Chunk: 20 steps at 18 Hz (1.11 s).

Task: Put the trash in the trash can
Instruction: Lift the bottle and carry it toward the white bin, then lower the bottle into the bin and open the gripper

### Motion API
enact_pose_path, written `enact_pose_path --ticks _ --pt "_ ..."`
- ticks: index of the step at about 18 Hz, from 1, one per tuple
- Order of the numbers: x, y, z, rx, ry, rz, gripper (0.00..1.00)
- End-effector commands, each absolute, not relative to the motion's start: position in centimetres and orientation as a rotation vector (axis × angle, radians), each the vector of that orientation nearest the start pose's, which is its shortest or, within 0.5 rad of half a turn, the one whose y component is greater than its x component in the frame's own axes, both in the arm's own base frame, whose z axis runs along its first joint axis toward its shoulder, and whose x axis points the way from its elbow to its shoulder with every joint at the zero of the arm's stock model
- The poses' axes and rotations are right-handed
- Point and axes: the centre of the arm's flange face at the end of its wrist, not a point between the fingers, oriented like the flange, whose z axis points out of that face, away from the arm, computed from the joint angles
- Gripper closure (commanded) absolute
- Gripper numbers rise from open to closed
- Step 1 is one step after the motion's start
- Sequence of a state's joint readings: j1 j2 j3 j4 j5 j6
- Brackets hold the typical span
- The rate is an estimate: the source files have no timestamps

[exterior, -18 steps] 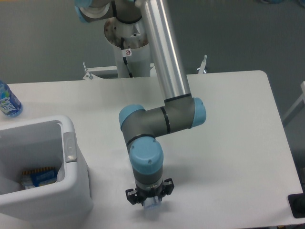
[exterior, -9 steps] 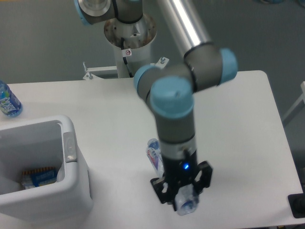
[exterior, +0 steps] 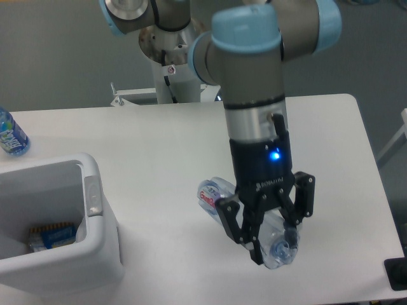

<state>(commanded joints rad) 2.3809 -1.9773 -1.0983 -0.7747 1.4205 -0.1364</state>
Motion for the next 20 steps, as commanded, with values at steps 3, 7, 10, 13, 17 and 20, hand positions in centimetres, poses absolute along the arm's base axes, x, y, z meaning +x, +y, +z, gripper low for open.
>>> enact_pose_path --ticks 3,7,10,13,17,20 --pt "-37.7 60.0 59.8 -2.057 -0.946 0.155 0.40" --pt "-33.6 62.3 59.7 -2.078 -0.900 0.106 0.40" --pt "-31.1 63.3 60.1 -2.078 -0.886 0.073 0.40" --pt "-28.8 63.8 60.4 -2.083 -0.864 0.052 0.40" --pt "-25.2 65.5 58.7 -2.130 -0.827 -0.016 0.40" --pt "-23.6 66.4 57.7 -2.154 -0.803 -0.043 0.40"
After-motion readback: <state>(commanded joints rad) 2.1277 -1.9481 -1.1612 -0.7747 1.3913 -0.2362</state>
